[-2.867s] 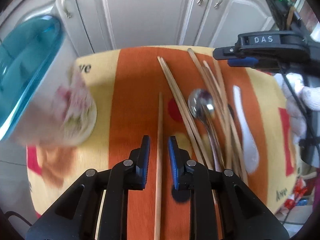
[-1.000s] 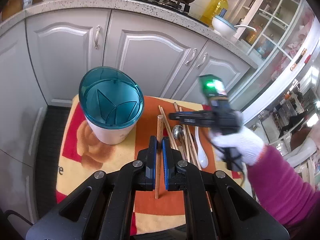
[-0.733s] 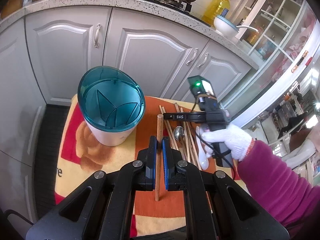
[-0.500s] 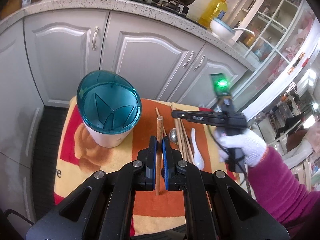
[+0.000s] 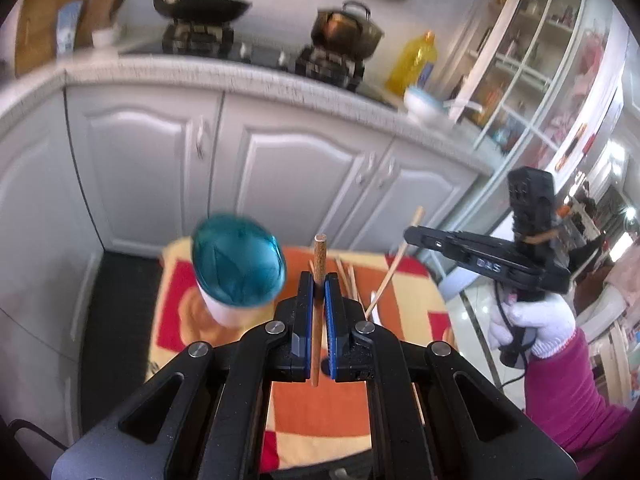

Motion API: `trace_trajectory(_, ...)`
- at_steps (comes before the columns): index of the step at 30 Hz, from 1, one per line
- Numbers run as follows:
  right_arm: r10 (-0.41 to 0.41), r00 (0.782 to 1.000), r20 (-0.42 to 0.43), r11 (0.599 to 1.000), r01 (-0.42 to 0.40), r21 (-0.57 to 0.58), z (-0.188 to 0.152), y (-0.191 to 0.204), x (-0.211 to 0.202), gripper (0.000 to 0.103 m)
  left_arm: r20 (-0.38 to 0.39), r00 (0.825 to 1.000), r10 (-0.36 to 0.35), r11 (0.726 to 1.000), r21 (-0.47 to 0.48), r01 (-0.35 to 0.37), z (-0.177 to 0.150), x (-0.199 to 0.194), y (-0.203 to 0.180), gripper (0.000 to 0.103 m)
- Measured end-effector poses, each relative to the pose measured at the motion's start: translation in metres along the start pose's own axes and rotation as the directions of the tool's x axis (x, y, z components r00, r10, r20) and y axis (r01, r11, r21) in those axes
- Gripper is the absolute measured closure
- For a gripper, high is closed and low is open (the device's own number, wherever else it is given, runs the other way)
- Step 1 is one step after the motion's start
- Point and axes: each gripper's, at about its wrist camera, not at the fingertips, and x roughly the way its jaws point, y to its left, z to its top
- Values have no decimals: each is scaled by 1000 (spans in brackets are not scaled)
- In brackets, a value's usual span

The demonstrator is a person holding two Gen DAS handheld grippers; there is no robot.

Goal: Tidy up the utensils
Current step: 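Lower both held chopsticks upright into the floral cup with both tools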

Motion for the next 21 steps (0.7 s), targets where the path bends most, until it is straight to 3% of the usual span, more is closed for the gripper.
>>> trace_trajectory(7, 44, 992, 119, 995, -33, -97, 59, 39, -40, 98, 134, 986, 102, 994, 22, -106, 47, -25, 14, 99)
trace_trajectory(13, 56, 987, 148, 987, -32, -157, 107, 64, -30, 98, 141, 978, 153, 988, -10, -153, 69, -9, 38, 99)
trace_trajectory(17, 84, 990, 109, 988, -68, -141, 107, 58, -11, 98, 127, 979, 160, 987, -38, -156, 68, 5, 49, 99)
trace_trajectory(21, 56, 998, 35, 995, -53, -88, 82, 34, 16, 98, 96, 982, 165, 986, -52, -160, 65, 22, 57, 99)
